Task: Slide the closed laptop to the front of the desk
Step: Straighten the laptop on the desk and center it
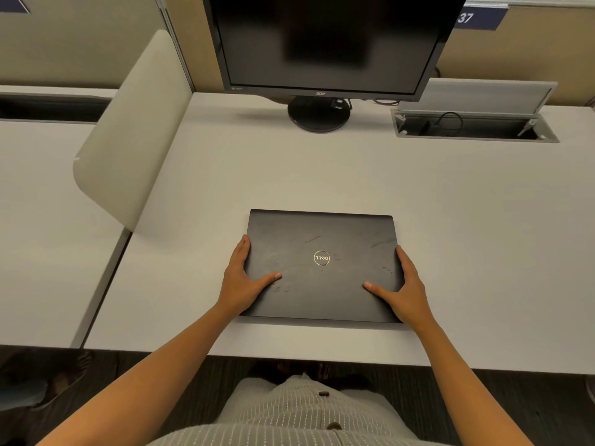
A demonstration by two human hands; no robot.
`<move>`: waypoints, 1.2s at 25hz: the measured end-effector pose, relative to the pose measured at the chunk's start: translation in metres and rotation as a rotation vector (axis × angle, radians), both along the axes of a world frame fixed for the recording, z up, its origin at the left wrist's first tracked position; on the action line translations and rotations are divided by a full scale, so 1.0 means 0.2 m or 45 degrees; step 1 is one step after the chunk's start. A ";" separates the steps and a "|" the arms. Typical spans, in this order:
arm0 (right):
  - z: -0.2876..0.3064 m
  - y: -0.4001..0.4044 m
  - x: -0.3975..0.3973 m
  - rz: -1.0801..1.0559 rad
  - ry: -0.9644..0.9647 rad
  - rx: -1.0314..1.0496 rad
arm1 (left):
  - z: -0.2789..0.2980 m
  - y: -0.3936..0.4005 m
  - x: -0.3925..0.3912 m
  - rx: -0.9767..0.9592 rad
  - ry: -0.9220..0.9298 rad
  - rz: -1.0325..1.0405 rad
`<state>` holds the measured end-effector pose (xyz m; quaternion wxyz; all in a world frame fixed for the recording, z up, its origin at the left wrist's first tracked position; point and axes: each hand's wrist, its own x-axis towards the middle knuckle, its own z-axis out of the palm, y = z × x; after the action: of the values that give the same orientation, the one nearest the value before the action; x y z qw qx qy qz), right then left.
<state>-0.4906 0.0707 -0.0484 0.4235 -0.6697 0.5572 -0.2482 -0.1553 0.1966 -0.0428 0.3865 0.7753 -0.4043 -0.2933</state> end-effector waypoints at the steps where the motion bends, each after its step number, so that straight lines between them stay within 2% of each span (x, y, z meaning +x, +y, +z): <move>1: 0.00 0.00 0.00 0.009 0.006 0.002 | 0.00 0.00 0.00 -0.003 0.000 0.000; 9: -0.01 0.00 0.00 0.049 0.039 -0.008 | -0.01 0.01 -0.01 0.003 -0.027 -0.018; 14: 0.00 0.03 0.04 0.039 0.104 -0.083 | -0.03 0.02 -0.03 0.040 -0.152 -0.127; 16: 0.00 0.03 0.05 0.061 0.157 -0.107 | -0.03 0.02 -0.04 0.062 -0.267 -0.180; 19: 0.00 0.03 0.06 0.102 0.266 -0.162 | -0.03 0.01 -0.05 0.106 -0.624 -0.271; 20: 0.00 0.03 0.07 0.105 0.292 -0.175 | -0.03 0.00 -0.05 0.123 -0.675 -0.289; 27: 0.00 0.03 0.08 0.128 0.545 -0.279 | -0.02 0.00 -0.05 0.161 -0.712 -0.322; 30: 0.00 0.01 0.09 0.141 0.572 -0.279 | -0.02 -0.01 -0.04 0.150 -0.716 -0.332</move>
<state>-0.4734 0.0731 -0.0479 0.2269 -0.7793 0.5698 -0.1284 -0.1638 0.1946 -0.0475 0.1730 0.7887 -0.5736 -0.1377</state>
